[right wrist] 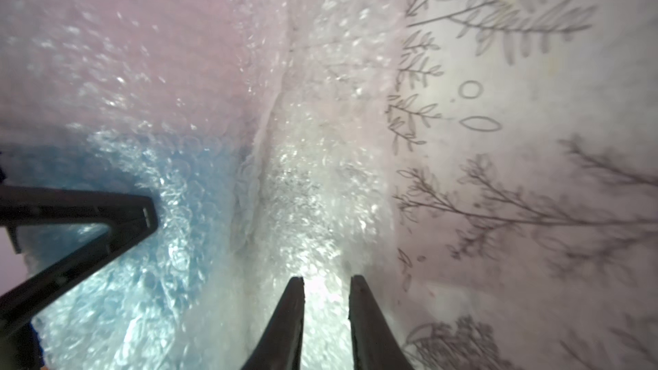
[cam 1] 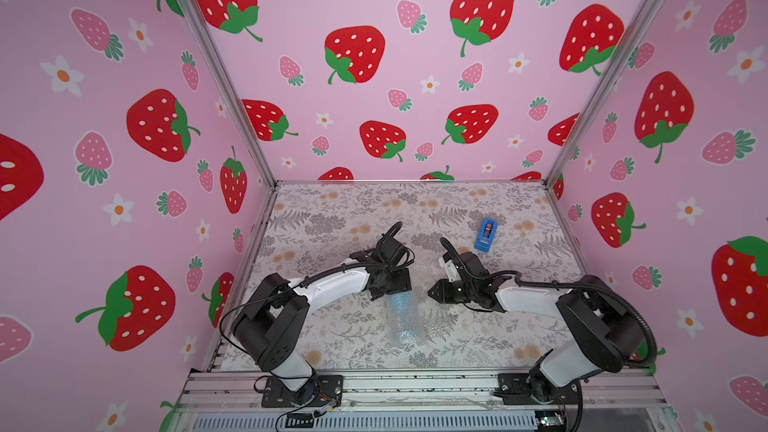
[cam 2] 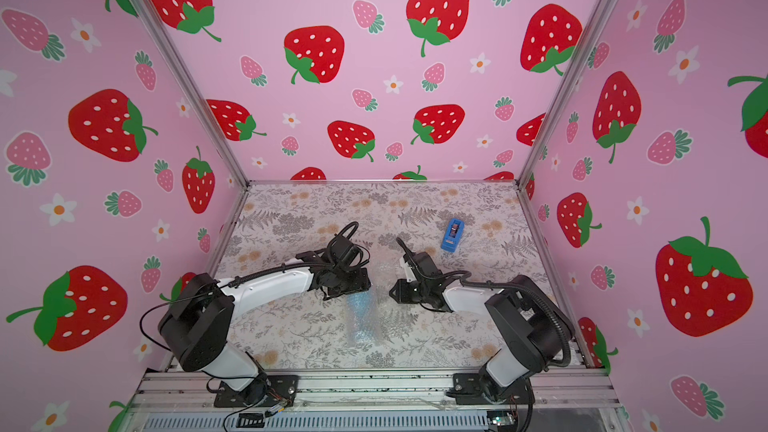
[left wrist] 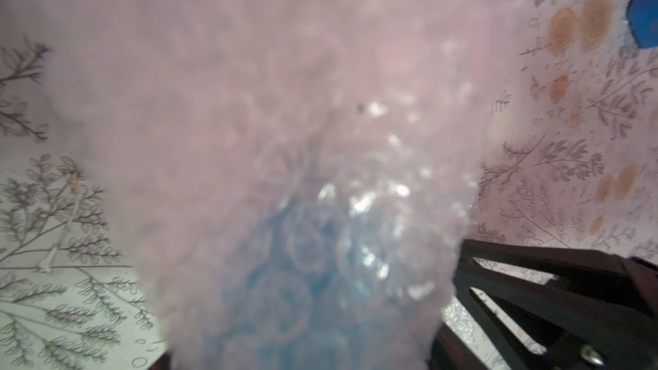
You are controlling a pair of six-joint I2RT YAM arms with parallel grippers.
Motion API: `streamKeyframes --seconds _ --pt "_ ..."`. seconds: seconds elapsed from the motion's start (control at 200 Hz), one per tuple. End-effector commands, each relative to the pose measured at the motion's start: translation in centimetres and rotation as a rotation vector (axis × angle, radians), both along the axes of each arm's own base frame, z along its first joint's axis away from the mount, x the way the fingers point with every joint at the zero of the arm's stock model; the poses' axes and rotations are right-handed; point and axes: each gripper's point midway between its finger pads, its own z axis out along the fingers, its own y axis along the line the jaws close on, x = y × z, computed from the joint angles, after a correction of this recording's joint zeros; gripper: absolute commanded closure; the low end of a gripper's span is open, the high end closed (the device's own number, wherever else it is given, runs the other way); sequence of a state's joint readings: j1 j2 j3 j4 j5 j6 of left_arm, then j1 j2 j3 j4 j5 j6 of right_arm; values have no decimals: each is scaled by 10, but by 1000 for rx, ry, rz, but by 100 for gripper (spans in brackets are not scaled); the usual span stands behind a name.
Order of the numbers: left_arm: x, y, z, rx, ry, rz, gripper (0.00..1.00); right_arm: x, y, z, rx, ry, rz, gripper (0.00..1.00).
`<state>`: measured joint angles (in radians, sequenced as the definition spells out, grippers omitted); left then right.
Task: Wrap wine glasses in bubble wrap
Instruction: Wrap the wine glass in bubble wrap.
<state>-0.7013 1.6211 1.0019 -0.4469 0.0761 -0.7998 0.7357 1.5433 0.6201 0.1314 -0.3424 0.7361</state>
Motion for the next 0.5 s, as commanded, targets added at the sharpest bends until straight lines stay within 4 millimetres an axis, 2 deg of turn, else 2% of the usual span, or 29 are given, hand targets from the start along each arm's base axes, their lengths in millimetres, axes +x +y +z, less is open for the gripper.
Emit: streamKeyframes --seconds 0.0,0.12,0.36,0.495 --pt "-9 22 -12 162 49 4 24 3 -20 4 -102 -10 -20 73" --pt "-7 20 -11 192 50 -1 24 3 -25 5 -136 -7 -13 66" --pt "-3 10 -15 175 65 7 24 -4 -15 -1 -91 54 15 57" --pt "-2 4 -15 155 70 8 25 -9 -7 -9 -58 95 28 56"
